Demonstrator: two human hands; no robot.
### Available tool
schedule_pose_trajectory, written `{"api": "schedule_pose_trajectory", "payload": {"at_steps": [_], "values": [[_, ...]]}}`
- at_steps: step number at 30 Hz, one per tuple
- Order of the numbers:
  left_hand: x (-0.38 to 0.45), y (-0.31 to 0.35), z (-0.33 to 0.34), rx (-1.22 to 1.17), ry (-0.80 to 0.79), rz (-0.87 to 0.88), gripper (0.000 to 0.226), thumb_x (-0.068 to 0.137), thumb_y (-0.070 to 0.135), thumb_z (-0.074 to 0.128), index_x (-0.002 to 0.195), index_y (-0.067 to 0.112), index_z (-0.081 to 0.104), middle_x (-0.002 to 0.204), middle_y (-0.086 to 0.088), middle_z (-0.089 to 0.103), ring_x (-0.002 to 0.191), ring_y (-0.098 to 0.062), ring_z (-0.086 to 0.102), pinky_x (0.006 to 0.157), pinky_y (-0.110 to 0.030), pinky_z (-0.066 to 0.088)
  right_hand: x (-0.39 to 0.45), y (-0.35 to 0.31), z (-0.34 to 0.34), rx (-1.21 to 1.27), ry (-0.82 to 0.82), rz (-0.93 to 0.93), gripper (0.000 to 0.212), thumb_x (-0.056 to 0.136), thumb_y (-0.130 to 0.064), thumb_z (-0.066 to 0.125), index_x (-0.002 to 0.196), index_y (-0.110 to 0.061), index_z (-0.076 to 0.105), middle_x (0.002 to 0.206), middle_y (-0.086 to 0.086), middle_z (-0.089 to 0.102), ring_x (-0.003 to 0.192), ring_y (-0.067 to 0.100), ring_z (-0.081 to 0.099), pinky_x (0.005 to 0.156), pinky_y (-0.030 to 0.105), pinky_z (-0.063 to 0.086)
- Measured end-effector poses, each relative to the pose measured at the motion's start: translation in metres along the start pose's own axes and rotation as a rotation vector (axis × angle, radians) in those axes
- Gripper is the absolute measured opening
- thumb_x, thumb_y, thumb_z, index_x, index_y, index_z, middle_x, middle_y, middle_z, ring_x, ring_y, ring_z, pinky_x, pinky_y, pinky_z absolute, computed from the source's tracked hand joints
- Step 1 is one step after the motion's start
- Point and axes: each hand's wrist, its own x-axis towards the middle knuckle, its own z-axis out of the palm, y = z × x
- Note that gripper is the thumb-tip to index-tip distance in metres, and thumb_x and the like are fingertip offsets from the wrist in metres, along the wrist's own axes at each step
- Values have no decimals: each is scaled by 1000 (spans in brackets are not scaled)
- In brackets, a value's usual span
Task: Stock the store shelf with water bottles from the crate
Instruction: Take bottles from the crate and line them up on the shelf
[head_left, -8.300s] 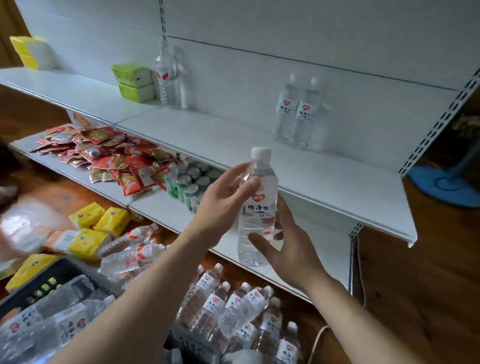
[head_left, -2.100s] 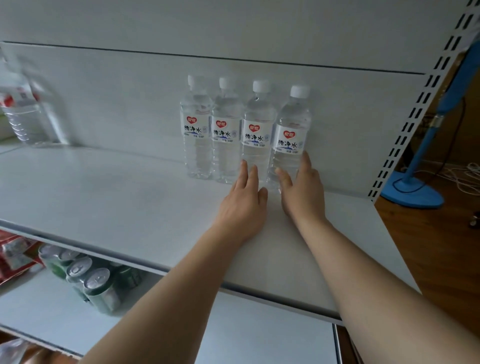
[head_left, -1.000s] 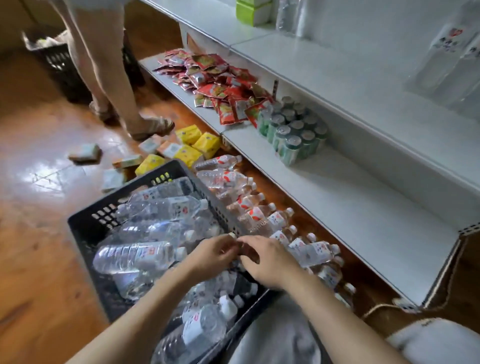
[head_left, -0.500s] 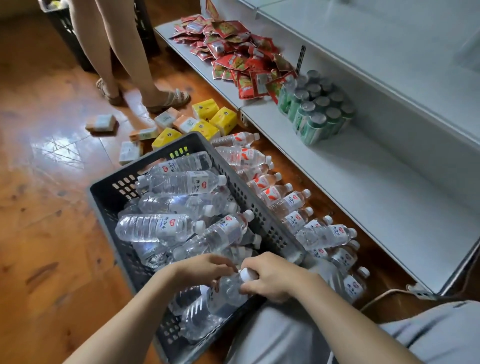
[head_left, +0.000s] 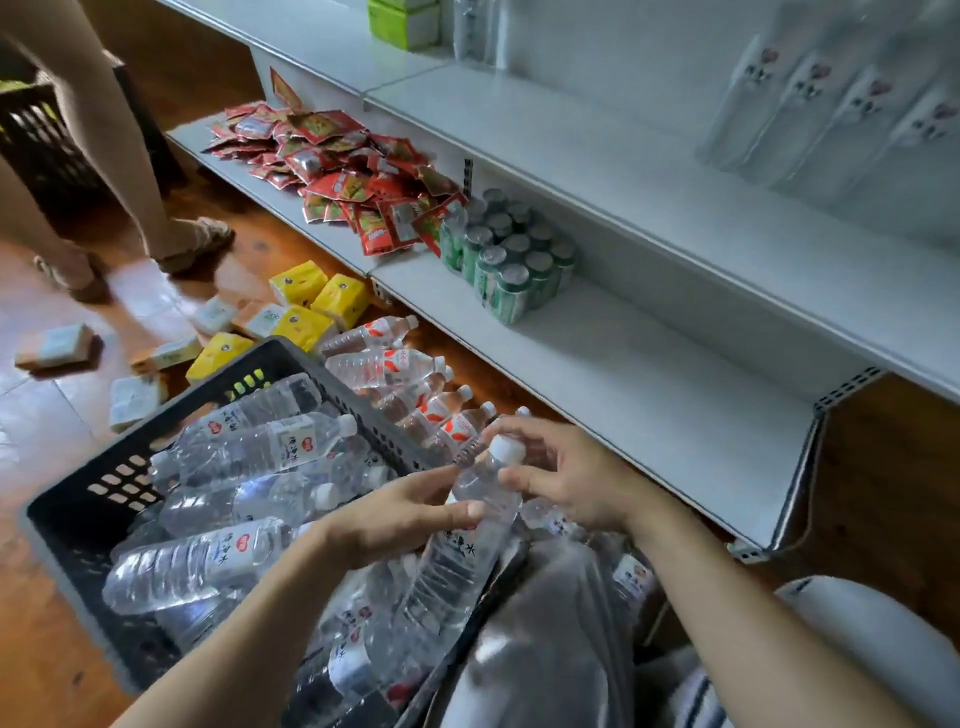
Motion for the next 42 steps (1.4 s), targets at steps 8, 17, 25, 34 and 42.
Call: {"api": "schedule_pose_trajectory", "payload": {"at_steps": [8,17,25,34,42], "values": [[64,86,36,185,142,320,44,80,43,76,117,22,63,99,12,75,89,-5,72,77,-23,58,-39,-5,-52,145,478,-66,40,98,-30,60,135,-38,46,123,-14,61,108,-9,61,87,18,52],[135,200,113,138,142,619,49,78,50,72,115,17,66,99,0,76,93,-14,73,78,-29,59,-85,-2,-120,-196,671,-56,87,89,-42,69,150,-52,8,120,-40,50,105,-14,58,88,15,51],[193,282,189,142,51,759,29,91,33,71,114,17,65,101,2,75,96,-12,72,87,-32,58,-101,1,-211,-231,1011,-67,88,88,-38,72,152,-45,12,122,-26,58,115,9,62,78,13,45],[277,307,235,377,132,801,70,94,56,55,153,27,32,140,-12,57,130,-24,53,109,-40,43,-71,49,-296,-269,1188,-36,96,90,-40,68,156,-38,-1,160,-10,32,145,13,34,114,35,38],[365,289,231,301,165,779,47,102,43,49,144,25,45,144,6,54,138,-9,44,115,-41,38,-29,80,-359,-379,1296,-22,89,93,-37,65,155,-40,1,152,-4,44,126,25,56,97,45,51]]}}
